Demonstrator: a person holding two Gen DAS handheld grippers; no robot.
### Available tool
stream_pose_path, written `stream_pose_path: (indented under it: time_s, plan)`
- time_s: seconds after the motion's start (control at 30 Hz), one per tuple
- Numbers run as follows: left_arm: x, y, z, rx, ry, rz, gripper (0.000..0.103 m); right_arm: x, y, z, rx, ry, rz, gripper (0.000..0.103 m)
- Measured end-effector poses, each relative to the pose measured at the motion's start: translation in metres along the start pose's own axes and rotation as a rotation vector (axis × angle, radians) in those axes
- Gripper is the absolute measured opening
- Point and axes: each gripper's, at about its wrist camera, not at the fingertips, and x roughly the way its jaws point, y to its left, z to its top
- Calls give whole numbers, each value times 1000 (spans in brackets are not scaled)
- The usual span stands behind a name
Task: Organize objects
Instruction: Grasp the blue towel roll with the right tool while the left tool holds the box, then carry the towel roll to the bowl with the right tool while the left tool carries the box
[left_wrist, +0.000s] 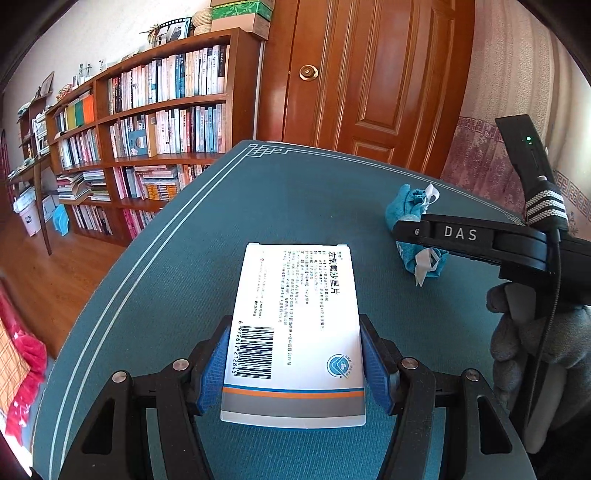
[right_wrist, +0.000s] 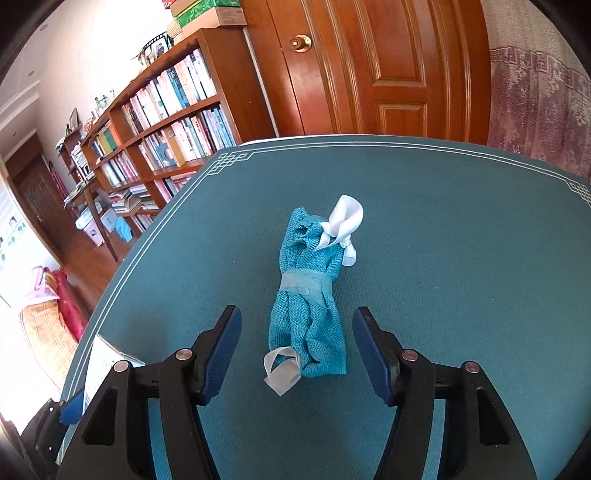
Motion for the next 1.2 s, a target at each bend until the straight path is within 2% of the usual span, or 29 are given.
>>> stream_pose_path:
  time_s: [0.07,0.17,0.23,0.43,0.7,1.2]
  plan:
    - [0,1,0,-4,1,-3,66,9,3,1,-10,16,-15,57]
    - [-1,1,0,-3,-1,-7,66,15,3,-1,-14,28,-22,43]
    - [-1,0,1,-1,0,-9,66,13,2,-5,-7,22,-21,42]
    - [-3,1,1,2,-4,-16,66,-7,1,-16,-5,8,-20,41]
    - [-5,-6,-1,20,-9,-24,66,-56,-17,-37,32,-34,-30,41]
    - [-22,-36,-4,95,-19,-64,66,-156,-97,-85,171,-119,-144,41]
